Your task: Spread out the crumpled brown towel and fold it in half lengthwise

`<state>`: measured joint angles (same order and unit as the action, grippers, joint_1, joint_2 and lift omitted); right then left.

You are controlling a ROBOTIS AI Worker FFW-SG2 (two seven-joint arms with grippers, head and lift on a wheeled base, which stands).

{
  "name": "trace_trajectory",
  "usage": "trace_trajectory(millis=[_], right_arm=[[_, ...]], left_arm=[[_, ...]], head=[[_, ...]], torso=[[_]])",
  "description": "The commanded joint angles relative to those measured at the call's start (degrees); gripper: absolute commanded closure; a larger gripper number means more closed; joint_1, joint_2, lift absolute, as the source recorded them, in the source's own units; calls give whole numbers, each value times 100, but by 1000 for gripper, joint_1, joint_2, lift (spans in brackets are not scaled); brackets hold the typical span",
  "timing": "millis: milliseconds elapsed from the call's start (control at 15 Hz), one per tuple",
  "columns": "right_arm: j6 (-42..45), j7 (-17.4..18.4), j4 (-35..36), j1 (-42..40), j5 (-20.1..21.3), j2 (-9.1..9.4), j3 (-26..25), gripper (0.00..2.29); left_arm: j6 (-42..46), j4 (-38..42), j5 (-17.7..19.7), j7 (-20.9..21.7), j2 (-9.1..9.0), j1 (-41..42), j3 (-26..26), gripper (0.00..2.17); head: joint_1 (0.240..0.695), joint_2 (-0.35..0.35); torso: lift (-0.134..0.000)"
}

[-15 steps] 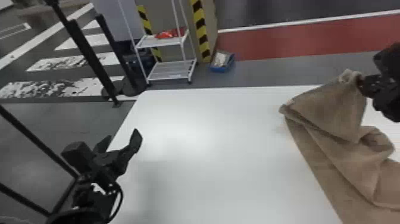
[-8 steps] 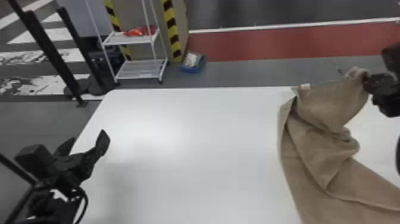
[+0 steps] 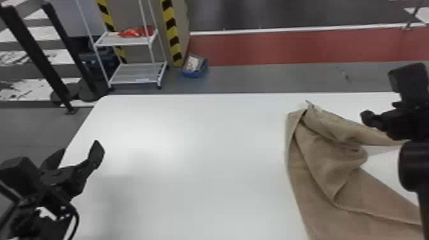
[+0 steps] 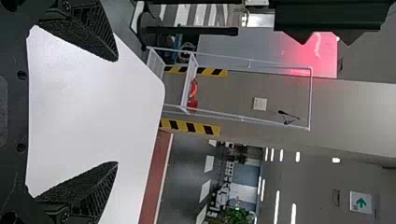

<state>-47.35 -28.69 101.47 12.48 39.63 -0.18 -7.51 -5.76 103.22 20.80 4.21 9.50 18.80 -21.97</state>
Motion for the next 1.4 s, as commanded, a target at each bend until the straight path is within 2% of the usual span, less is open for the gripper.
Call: trace_trajectory(millis=[0,133,267,333,600,733,933,1067,1333], right_arm=[[-131,-409,523,-369,36,23,135,53],[-78,-831,901,-694,80,23,153,66],[28,-1402,1165,-923,133,18,144,70],[98,-1657,1235,-1020,212,-53,135,70],[274,-2184,1367,-1283,485,-158,179,70],[414,-2703,1542,-1371,581,-237,171,73],[1381,-3960,1780,-1608,704,-440,179,87],[1785,-4900,2035,-1837,889,-686,346,100],[1697,-4963,2650,-2391,1003,-1222,434,164]], left_arm=[[0,-4,-6,0,0,-8,0,90],[0,-13,-6,0,0,-26,0,90],[0,-48,-6,0,0,-34,0,90],[0,-66,-6,0,0,-43,0,90],[0,-66,-6,0,8,-78,0,90],[0,-66,-6,0,8,-78,0,90],[0,-66,-6,0,26,-87,0,90],[0,-48,-6,0,26,-96,-9,90],[-35,-57,-24,0,26,-113,-35,90]], head=[[695,112],[695,130],[695,159],[695,169],[695,192],[695,197],[695,222],[695,268],[695,296]], torso=[[-125],[-125],[-125],[-125],[-125],[-125],[-125],[-125],[-125]])
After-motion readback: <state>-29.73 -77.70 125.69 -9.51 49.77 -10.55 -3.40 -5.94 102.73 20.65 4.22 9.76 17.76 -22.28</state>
